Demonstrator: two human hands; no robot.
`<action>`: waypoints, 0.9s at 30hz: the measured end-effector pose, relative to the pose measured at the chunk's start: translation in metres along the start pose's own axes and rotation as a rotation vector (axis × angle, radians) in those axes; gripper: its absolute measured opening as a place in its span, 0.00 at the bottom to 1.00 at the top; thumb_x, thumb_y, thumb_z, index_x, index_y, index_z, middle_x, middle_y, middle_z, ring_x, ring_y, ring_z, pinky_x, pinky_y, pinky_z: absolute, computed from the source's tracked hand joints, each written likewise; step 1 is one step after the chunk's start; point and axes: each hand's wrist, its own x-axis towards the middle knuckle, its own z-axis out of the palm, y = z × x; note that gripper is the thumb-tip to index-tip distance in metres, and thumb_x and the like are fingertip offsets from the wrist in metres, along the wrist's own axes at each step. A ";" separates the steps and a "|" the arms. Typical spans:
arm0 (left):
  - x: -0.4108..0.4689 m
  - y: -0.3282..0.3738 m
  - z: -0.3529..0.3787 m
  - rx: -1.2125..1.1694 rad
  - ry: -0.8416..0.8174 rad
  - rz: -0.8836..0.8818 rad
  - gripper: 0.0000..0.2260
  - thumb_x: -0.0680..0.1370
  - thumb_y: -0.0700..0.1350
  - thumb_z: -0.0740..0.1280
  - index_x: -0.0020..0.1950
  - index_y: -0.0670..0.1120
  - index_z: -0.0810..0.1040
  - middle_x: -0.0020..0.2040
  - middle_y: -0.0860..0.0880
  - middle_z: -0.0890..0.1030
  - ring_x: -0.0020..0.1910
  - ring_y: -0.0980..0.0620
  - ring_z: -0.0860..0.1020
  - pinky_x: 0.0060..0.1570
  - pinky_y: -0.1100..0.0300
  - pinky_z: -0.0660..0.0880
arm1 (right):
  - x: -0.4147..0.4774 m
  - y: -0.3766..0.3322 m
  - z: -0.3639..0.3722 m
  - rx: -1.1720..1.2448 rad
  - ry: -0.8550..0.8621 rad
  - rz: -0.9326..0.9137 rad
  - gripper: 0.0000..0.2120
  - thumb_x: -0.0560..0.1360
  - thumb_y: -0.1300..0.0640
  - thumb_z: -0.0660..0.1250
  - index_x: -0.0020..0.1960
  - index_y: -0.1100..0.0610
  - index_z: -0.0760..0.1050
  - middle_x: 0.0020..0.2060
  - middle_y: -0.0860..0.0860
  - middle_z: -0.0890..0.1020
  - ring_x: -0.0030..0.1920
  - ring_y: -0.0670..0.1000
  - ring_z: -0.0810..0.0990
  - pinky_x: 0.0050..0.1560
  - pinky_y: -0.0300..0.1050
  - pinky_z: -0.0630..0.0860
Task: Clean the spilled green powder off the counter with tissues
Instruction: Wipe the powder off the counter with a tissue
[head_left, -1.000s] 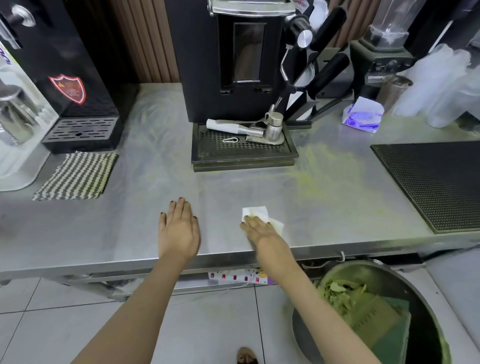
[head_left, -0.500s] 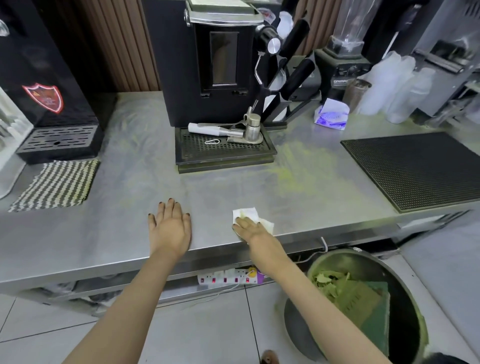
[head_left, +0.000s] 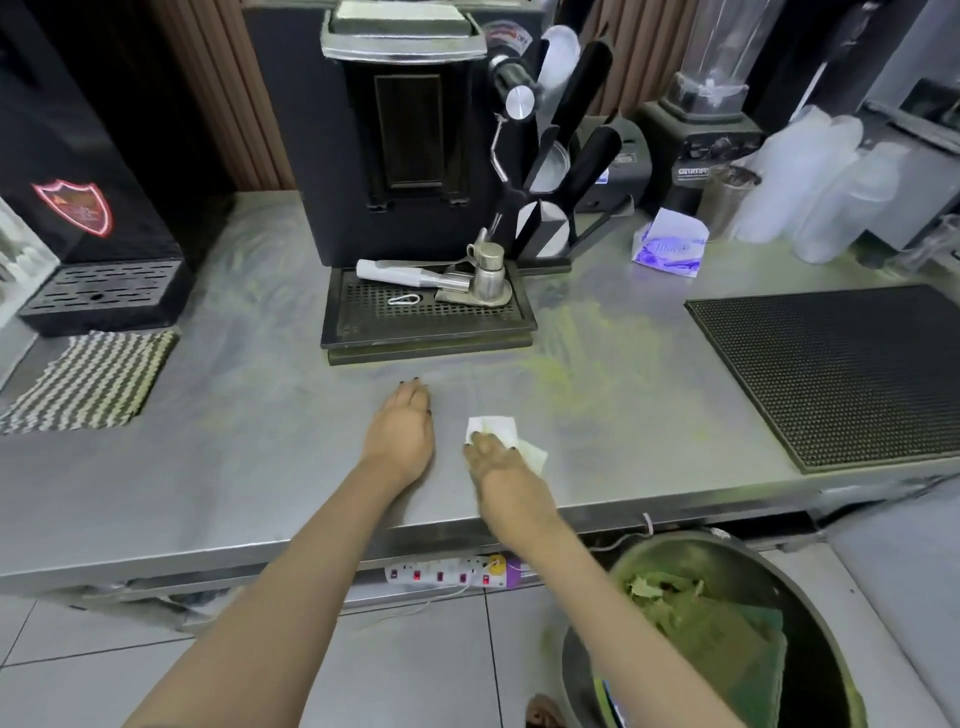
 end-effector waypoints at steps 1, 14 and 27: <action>0.006 0.005 0.003 -0.015 -0.011 -0.005 0.20 0.80 0.40 0.52 0.72 0.40 0.60 0.74 0.43 0.59 0.74 0.46 0.55 0.73 0.56 0.51 | 0.003 -0.001 0.005 0.030 -0.017 -0.026 0.25 0.75 0.69 0.53 0.72 0.59 0.60 0.72 0.56 0.62 0.72 0.55 0.61 0.72 0.48 0.57; 0.018 0.009 0.027 0.088 0.136 -0.198 0.21 0.81 0.44 0.50 0.74 0.40 0.57 0.76 0.45 0.54 0.75 0.48 0.50 0.73 0.53 0.46 | 0.067 0.043 -0.017 0.120 -0.007 -0.111 0.26 0.75 0.71 0.50 0.73 0.62 0.57 0.74 0.57 0.58 0.74 0.54 0.55 0.73 0.43 0.48; 0.019 0.008 0.029 0.179 0.116 -0.244 0.22 0.81 0.45 0.48 0.75 0.42 0.54 0.76 0.47 0.52 0.75 0.48 0.49 0.73 0.53 0.46 | 0.107 0.101 -0.048 0.085 0.055 0.322 0.20 0.78 0.66 0.52 0.69 0.59 0.64 0.70 0.55 0.66 0.70 0.53 0.63 0.68 0.45 0.58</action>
